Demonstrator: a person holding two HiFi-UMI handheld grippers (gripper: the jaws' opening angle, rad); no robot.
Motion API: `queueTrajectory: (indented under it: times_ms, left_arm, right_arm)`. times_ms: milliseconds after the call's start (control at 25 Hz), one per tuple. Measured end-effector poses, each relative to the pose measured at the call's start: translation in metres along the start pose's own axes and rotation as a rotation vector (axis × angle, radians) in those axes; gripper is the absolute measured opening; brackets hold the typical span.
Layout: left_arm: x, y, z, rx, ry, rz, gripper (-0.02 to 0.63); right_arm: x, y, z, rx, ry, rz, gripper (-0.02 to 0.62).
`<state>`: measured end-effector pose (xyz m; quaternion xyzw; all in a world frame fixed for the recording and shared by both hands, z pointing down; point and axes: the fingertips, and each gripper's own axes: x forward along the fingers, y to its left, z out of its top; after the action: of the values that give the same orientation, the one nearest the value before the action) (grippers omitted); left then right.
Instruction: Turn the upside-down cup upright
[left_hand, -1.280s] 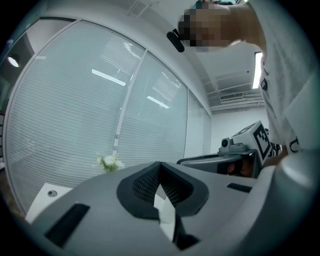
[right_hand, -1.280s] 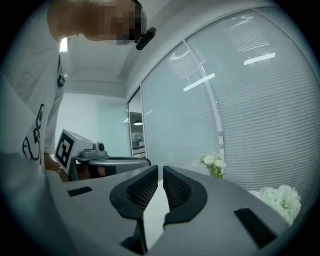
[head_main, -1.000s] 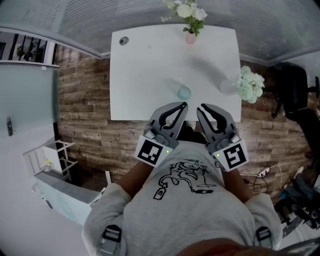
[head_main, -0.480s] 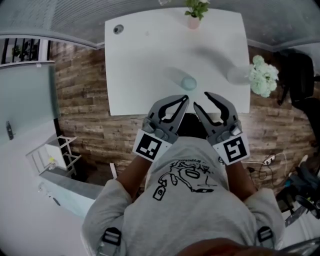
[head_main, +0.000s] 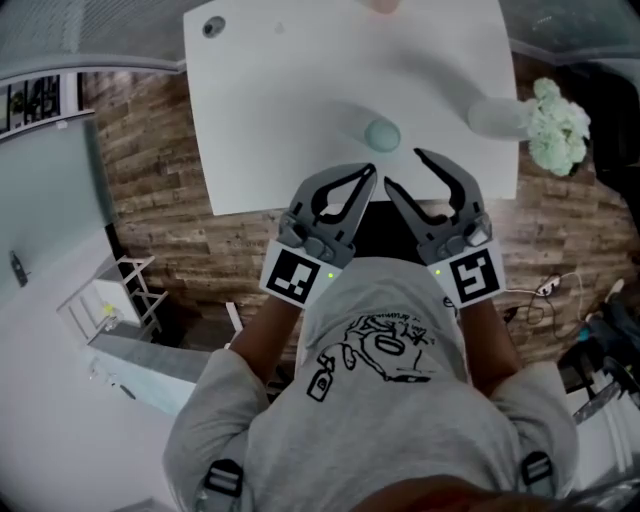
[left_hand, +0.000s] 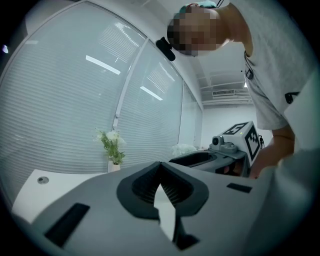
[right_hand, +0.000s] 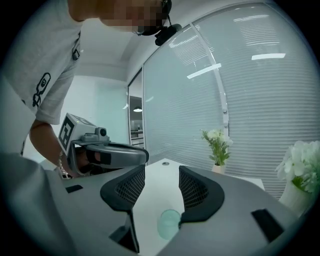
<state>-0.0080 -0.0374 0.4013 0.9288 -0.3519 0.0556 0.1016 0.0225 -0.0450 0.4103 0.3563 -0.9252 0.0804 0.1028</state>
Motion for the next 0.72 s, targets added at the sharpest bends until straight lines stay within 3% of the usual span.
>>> queueTrajectory:
  times_ms: [720]
  left_arm:
    - [0.019,0.035,-0.069,0.000,0.008,0.003,0.003]
  right_arm:
    - [0.046,-0.018,-0.079,-0.022,0.049,0.014,0.292]
